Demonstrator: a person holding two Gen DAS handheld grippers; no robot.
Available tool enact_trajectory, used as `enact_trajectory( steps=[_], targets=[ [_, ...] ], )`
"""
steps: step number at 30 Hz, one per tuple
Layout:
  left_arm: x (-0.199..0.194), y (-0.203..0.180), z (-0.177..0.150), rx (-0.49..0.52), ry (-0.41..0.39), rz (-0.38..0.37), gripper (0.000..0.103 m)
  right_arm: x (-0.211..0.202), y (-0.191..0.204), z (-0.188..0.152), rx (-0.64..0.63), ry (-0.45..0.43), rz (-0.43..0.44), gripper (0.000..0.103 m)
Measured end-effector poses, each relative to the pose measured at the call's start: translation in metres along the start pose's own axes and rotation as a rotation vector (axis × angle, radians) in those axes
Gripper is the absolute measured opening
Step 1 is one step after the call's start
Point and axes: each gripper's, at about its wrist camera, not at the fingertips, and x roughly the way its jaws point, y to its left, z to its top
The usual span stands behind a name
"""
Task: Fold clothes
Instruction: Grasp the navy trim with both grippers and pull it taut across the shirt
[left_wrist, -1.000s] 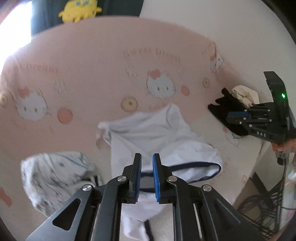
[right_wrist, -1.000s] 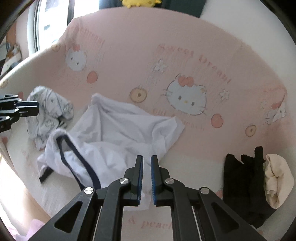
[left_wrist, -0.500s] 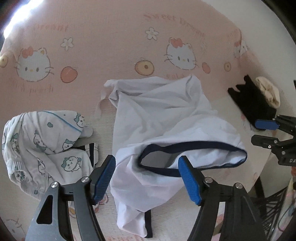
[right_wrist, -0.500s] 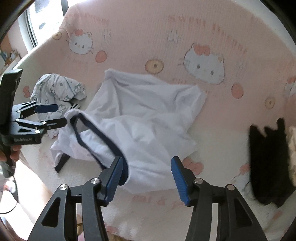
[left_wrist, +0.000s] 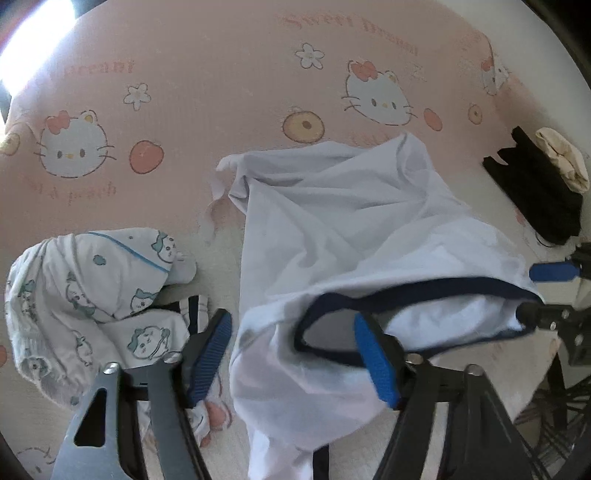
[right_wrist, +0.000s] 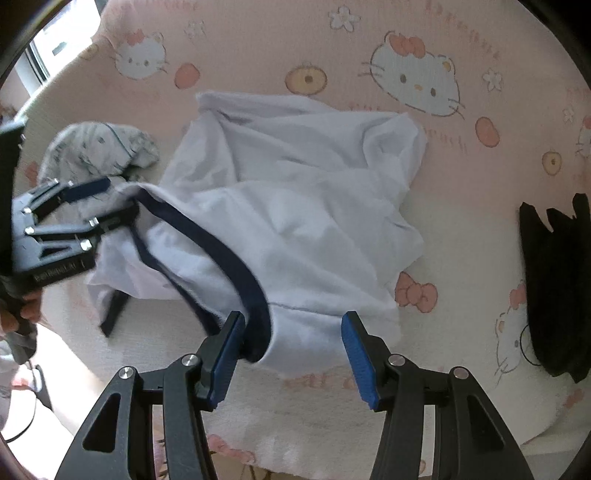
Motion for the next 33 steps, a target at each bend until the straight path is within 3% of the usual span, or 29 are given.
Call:
enact_trajectory(
  steps=[3,5,10,13,19,28,33],
  targets=[
    [0.015,-0.009,-0.003,0.041,0.031,0.059,0.031,0.007,0.002,-0.001,-0.014,0.014,-0.017,0.053],
    [0.015,-0.01,-0.006,0.03,0.025,0.043,0.026,0.007,0.003,-0.004,-0.025,0.008,-0.006,0.052],
    [0.009,-0.009,-0.011,0.03,0.022,0.042,0.025,0.01,0.008,-0.012,-0.094,0.0,-0.067,0.037],
    [0.001,-0.012,-0.017,0.057,0.006,0.075,0.025,0.015,0.001,-0.017,-0.063,0.014,-0.037,0.027],
    [-0.009,-0.002,-0.029,-0.022,0.043,0.025,0.025,0.008,-0.009,-0.028,-0.038,0.011,-0.045,0.027],
    [-0.037,-0.03,-0.065,0.031,0.042,-0.005,0.025,0.005,-0.019,-0.053,-0.034,0.017,-0.095,0.027],
    [-0.032,-0.036,-0.082,-0.021,0.092,-0.054,0.026,0.012,-0.026,-0.07,-0.02,0.041,-0.12,0.027]
  ],
)
